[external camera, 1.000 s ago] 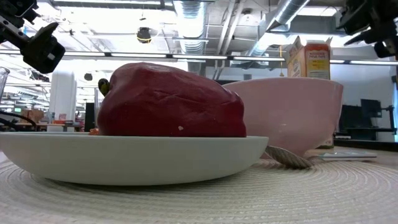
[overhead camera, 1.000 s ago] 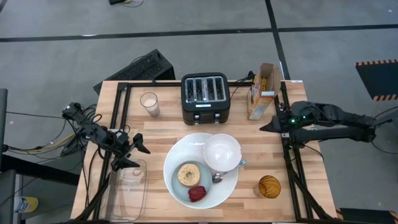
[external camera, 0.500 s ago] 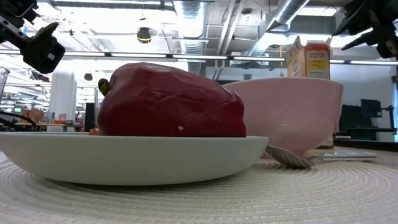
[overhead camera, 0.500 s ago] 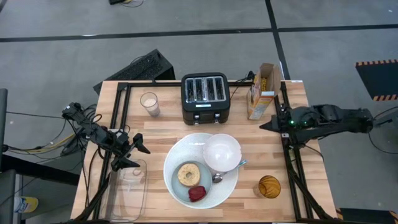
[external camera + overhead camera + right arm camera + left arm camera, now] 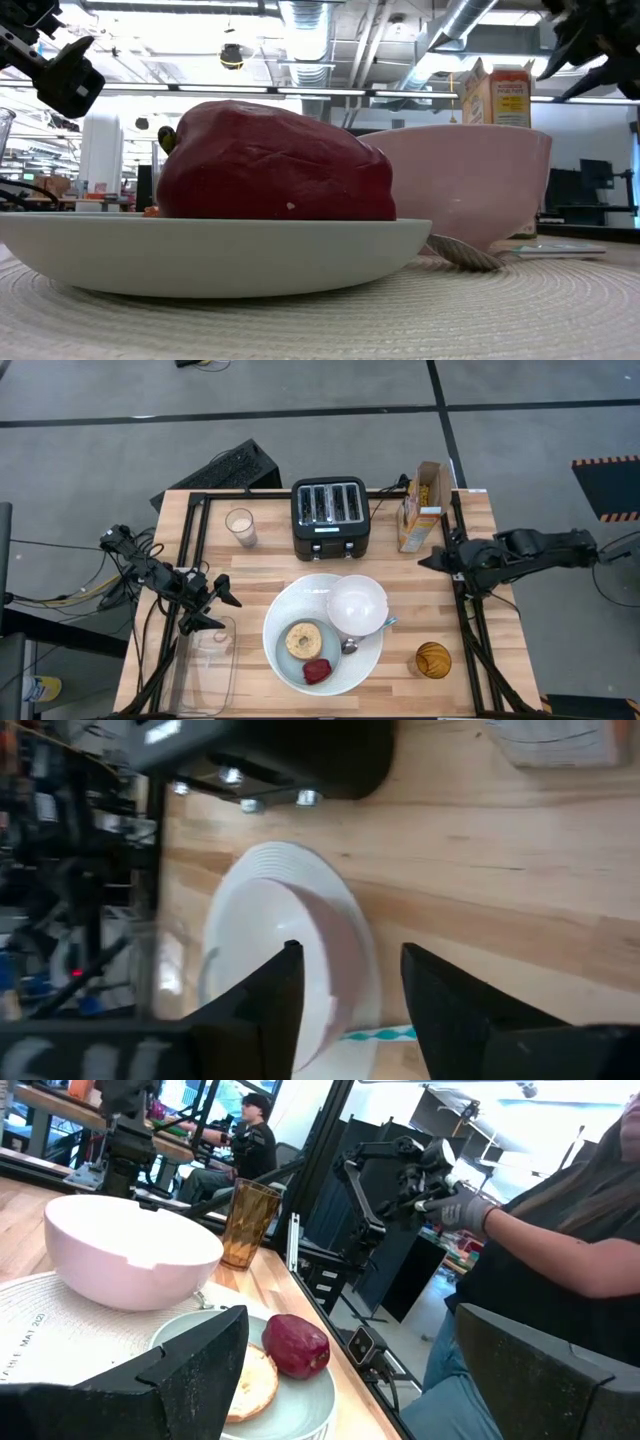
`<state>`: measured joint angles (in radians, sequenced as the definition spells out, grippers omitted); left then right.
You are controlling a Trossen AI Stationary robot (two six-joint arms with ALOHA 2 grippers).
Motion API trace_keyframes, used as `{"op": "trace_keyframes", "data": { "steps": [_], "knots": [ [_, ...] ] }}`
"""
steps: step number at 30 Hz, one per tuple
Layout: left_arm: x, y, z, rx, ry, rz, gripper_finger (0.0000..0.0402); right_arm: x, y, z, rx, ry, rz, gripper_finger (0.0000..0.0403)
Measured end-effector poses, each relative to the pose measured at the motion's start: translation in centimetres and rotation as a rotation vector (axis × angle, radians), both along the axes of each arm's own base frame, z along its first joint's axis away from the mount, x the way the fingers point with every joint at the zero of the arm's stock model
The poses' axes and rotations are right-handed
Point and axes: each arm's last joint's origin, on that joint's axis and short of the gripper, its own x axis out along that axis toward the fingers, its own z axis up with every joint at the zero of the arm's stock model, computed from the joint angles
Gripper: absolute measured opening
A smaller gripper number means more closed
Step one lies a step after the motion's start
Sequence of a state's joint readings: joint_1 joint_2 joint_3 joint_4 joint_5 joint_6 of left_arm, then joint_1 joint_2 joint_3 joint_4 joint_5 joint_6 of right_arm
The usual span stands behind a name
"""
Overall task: Arrange a breakfast setting
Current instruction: Pour the cereal from the cereal box into the white bowl
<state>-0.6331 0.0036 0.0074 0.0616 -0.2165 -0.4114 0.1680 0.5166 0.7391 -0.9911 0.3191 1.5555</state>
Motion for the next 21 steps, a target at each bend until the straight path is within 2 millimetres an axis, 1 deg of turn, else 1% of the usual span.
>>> {"op": "trace_keyframes", "data": {
  "steps": [6,15,19,21],
  "knots": [
    [0.0,0.0,0.0,0.000,0.000,0.000,0.0340,0.3,-0.1,-0.4,-0.046,0.060,-0.033,0.0254],
    [0.0,0.0,0.0,0.000,0.001,0.000,0.0340,1.4,-0.3,-0.8,-0.181,0.121,-0.119,0.0340],
    [0.0,0.0,0.0,0.000,0.000,0.000,0.0340,1.9,-0.3,-1.2,-0.237,0.176,-0.149,0.0383],
    [0.0,0.0,0.0,0.000,0.000,0.000,0.0340,2.2,-0.3,-1.5,-0.263,0.212,-0.159,0.0395]
  ]
}}
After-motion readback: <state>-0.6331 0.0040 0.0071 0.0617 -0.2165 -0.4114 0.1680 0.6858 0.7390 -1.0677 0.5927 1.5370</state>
